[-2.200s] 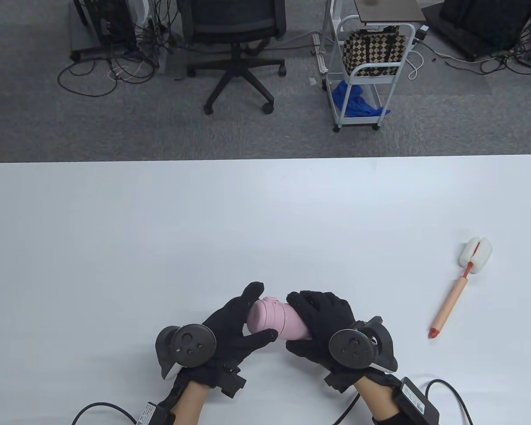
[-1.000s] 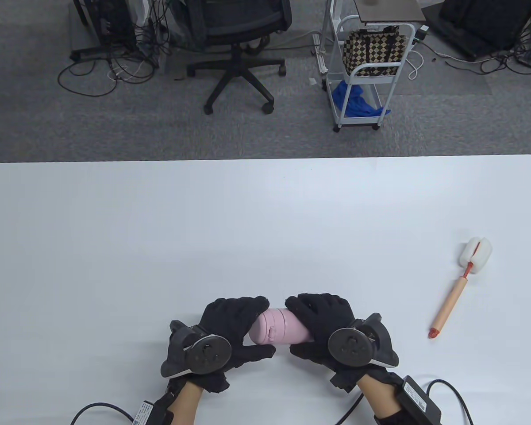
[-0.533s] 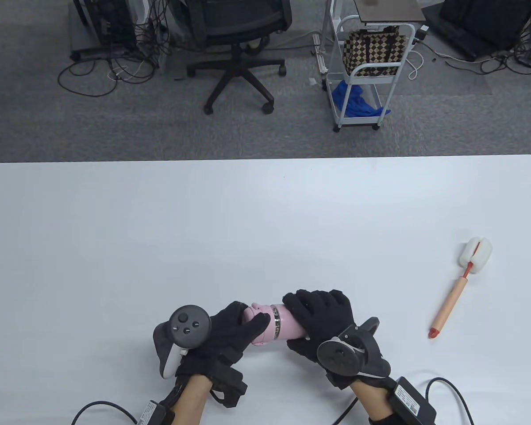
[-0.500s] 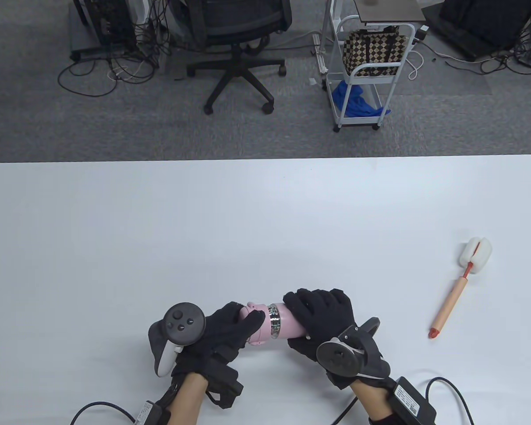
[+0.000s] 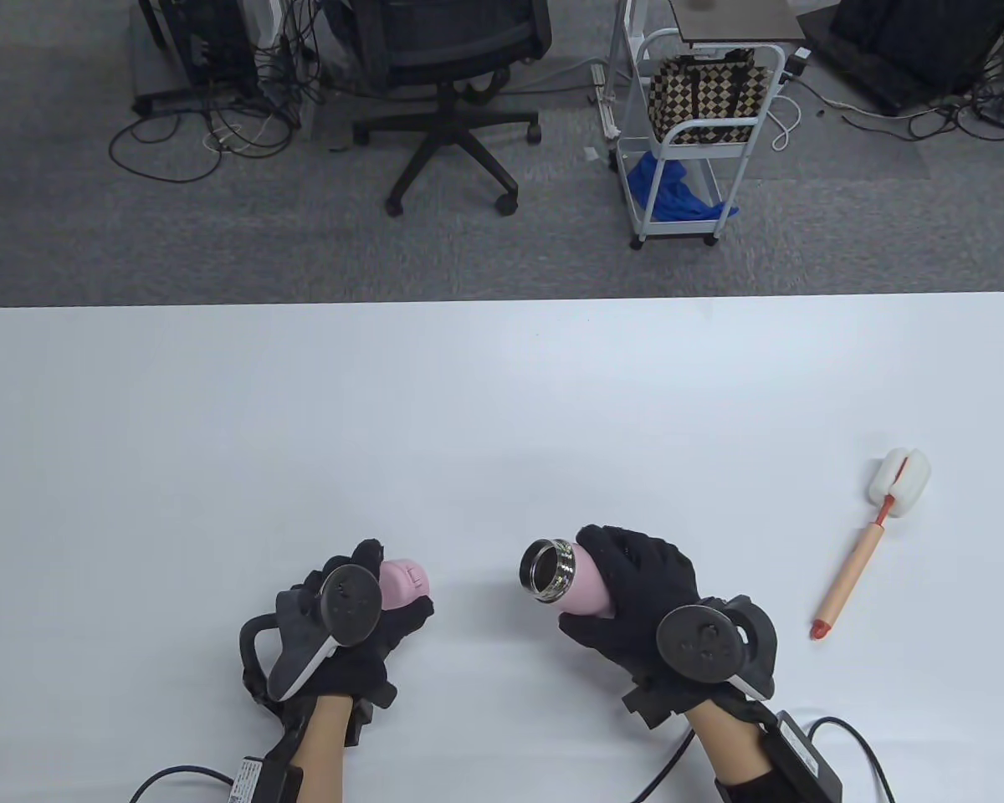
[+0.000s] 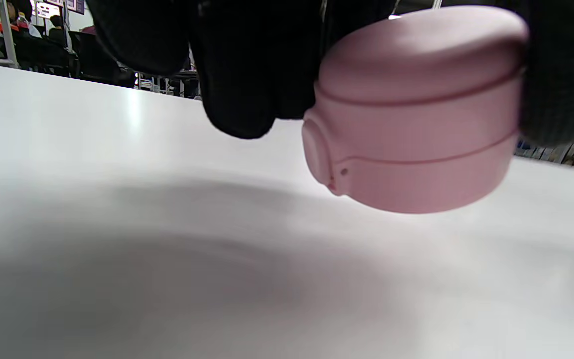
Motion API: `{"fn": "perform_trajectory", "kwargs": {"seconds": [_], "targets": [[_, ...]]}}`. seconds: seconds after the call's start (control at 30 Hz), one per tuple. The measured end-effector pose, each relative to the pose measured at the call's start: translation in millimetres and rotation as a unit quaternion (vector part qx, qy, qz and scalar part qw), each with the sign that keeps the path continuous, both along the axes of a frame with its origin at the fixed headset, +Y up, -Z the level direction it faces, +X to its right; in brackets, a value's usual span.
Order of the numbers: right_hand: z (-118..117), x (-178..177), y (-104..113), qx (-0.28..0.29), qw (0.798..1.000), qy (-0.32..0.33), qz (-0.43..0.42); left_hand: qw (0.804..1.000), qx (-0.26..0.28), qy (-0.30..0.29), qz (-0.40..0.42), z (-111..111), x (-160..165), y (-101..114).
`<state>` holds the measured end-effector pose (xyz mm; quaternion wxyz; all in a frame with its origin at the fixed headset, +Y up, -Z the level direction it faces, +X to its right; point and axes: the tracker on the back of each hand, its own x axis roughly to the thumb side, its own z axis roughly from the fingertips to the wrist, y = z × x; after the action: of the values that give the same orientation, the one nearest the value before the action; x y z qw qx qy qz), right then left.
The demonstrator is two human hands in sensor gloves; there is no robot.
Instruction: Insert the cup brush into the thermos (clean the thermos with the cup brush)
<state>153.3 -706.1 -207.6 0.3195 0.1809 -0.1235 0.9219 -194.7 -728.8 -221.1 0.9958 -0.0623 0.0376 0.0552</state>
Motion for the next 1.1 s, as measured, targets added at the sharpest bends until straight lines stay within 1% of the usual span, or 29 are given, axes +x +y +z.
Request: {"fn": "perform_trajectory", "kwargs": {"seconds": [0.07, 0.13, 0.2, 0.3, 0.43, 0.47, 0.5, 0.53, 0.57, 0.6, 0.63, 0.67, 0.7, 0.77, 0.8, 0.87, 0.93, 1.0, 1.1], "targets": [[-3, 4, -2, -0.021, 0.999, -0.003, -0.046, 0.999, -0.031, -0.002, -0.034, -4, 2, -6], [-5, 8, -5, -0.041, 0.995, -0.009, -0.096, 0.998, -0.051, -0.006, -0.040, -6, 3, -12], [-7, 12, -8, -0.055, 0.989, -0.020, -0.137, 0.998, -0.051, -0.004, -0.027, -7, 4, -13], [-10, 18, -12, -0.080, 0.978, -0.026, -0.189, 0.996, -0.083, -0.002, -0.032, -7, 7, -14], [-14, 21, -20, -0.118, 0.961, -0.023, -0.249, 0.995, -0.090, -0.010, -0.036, -4, 10, -16], [-14, 21, -22, -0.125, 0.958, -0.021, -0.258, 0.996, -0.081, -0.017, -0.031, -3, 11, -14], [-15, 21, -23, -0.132, 0.954, -0.019, -0.269, 0.998, -0.050, -0.030, -0.022, -1, 14, -11], [-15, 20, -25, -0.137, 0.950, -0.018, -0.281, 0.999, -0.008, -0.052, -0.002, 3, 20, -5], [-14, 19, -26, -0.139, 0.948, -0.018, -0.287, 0.997, 0.017, -0.068, 0.019, 5, 24, -2], [-14, 17, -27, -0.145, 0.944, -0.015, -0.296, 0.990, 0.055, -0.104, 0.072, 10, 33, 3], [-14, 15, -28, -0.151, 0.941, -0.012, -0.302, 0.984, 0.073, -0.123, 0.105, 12, 38, 5], [-14, 12, -29, -0.157, 0.937, -0.006, -0.311, 0.970, 0.092, -0.156, 0.160, 15, 47, 7], [-13, 10, -29, -0.162, 0.934, -0.002, -0.317, 0.961, 0.096, -0.174, 0.193, 17, 54, 7], [-11, 4, -31, -0.175, 0.927, 0.010, -0.331, 0.946, 0.093, -0.189, 0.245, 21, 68, 6], [-10, 2, -32, -0.179, 0.925, 0.014, -0.335, 0.943, 0.088, -0.194, 0.257, 21, 73, 5], [-7, -6, -32, -0.188, 0.917, 0.026, -0.350, 0.937, 0.058, -0.207, 0.274, 19, 86, 0], [-3, -13, -31, -0.189, 0.908, 0.027, -0.372, 0.931, 0.040, -0.217, 0.292, 18, 94, -5], [0, -19, -28, -0.192, 0.904, 0.032, -0.380, 0.923, 0.026, -0.226, 0.310, 18, 99, -8], [3, -25, -26, -0.197, 0.905, 0.044, -0.374, 0.905, 0.047, -0.201, 0.371, 18, 96, -10]]}}
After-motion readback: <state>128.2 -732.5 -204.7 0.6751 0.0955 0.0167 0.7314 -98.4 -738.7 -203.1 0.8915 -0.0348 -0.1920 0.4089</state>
